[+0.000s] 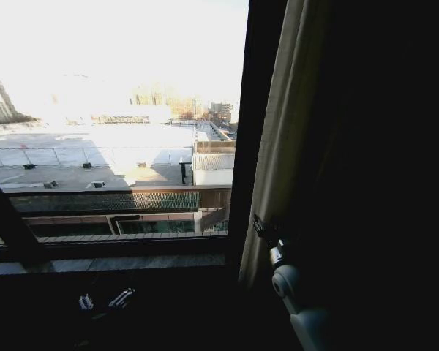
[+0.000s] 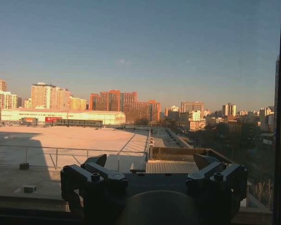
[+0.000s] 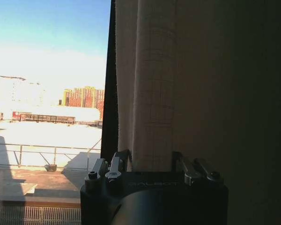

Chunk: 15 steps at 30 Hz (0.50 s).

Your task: Open the curtains by pulling them apart, changing their state from closed to fully open.

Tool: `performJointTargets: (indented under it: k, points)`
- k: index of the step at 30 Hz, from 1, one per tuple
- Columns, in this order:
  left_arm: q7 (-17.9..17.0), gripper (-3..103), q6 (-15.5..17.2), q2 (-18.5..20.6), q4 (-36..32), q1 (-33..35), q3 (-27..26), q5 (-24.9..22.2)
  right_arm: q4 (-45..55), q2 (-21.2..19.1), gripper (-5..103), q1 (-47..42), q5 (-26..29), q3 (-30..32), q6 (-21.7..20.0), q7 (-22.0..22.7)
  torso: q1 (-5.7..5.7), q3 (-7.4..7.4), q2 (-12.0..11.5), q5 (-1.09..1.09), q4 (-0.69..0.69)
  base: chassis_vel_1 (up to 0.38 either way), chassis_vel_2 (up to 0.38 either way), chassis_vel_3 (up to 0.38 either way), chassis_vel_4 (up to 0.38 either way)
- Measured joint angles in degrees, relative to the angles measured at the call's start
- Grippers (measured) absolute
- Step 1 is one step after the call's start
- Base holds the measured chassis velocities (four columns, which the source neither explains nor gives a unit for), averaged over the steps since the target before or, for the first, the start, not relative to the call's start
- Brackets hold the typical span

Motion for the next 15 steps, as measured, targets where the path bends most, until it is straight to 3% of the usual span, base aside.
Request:
performJointTargets:
  k: [2, 9, 15]
  points:
    - [0.00, 100, 0.00, 0.00, 0.00, -0.03, 0.00, -0.01, -0.08, -0.05, 48, 0.18, 0.09, -0.01, 0.00, 0.00, 0.00, 0.00, 0.00, 0.00, 0.00, 0.000, 0.000, 0.000, 0.000]
    - [0.00, 100, 0.15, -0.16, -0.04, -0.21, 0.06, 0.06, -1.08, -0.23, 15, 1.61, 0.47, -0.15, 0.33, 0.02, 0.00, 0.00, 0.00, 0.00, 0.00, 0.000, 0.000, 0.000, 0.000]
    - [0.00, 100, 0.15, -0.42, -0.06, -0.08, 0.02, 0.09, -1.49, -0.45, 1, 2.46, 1.20, -0.18, 0.44, 0.16, 0.00, 0.00, 0.00, 0.00, 0.00, 0.000, 0.000, 0.000, 0.000]
